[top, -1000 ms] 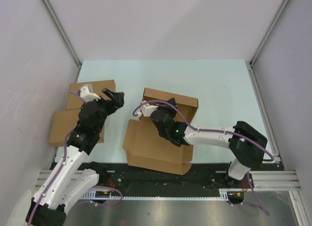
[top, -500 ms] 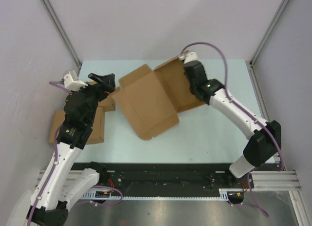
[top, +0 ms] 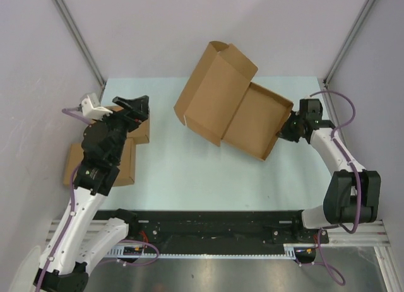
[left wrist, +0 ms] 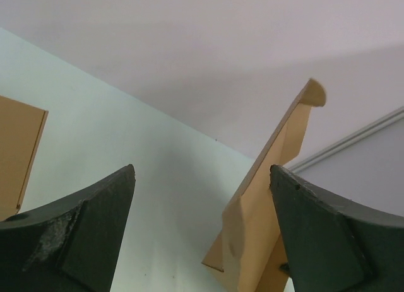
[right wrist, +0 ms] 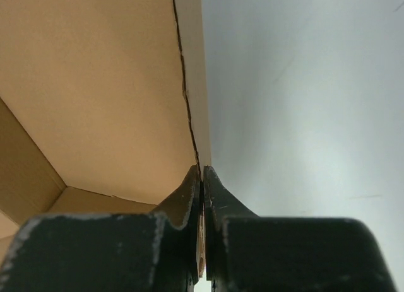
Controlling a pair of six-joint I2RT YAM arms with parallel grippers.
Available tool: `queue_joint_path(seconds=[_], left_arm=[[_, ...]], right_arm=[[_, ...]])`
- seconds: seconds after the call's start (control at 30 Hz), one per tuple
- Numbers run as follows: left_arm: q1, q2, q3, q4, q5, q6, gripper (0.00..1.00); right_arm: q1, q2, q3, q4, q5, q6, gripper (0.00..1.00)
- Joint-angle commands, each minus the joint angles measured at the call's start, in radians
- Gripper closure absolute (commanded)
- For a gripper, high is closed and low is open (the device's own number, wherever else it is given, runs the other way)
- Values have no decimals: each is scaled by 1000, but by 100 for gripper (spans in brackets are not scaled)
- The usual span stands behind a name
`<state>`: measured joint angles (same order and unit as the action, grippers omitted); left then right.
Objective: Fold the paper box
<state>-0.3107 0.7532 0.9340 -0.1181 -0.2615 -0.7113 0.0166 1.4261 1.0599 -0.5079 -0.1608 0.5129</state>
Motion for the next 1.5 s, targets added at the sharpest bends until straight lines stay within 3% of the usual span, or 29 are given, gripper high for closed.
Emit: queue_joint_path(seconds=[0.0, 0.03, 0.13, 0.17, 0.27, 0.37, 0.57, 0.8, 1.03, 1.27, 1.47], left_arm=[[9, -9, -69, 44, 71, -57, 9], [7, -8, -83, 51, 77, -62, 9], [7, 0, -135, 60, 100, -73, 10], [9, 5, -150, 57, 102, -74, 10], [9, 2, -164, 38, 91, -62, 10], [7, -12, -153, 23, 73, -31, 9], [9, -9, -156, 21, 74, -22, 8], [-2, -6, -189, 11, 91, -25, 9], [-21, -64, -237, -57, 107, -25, 9], [-21, -100, -281, -69, 102, -27, 9], [-25, -100, -296, -65, 117, -25, 9]], right_arm=[[54, -105, -112, 153, -142, 275, 99], [77, -118, -135, 167, -128, 303, 96], [215, -139, -178, 170, -50, 374, 70], [256, -141, -176, 167, -1, 378, 57], [335, -141, -166, 143, 100, 372, 42], [376, -171, -98, 45, 284, 242, 37], [394, -179, -51, 101, 489, -78, 33], [359, -18, -21, 436, 431, -336, 32], [309, 171, -17, 658, 385, -448, 32], [293, 296, 23, 684, 305, -490, 30], [296, 370, 40, 657, 265, -478, 35]])
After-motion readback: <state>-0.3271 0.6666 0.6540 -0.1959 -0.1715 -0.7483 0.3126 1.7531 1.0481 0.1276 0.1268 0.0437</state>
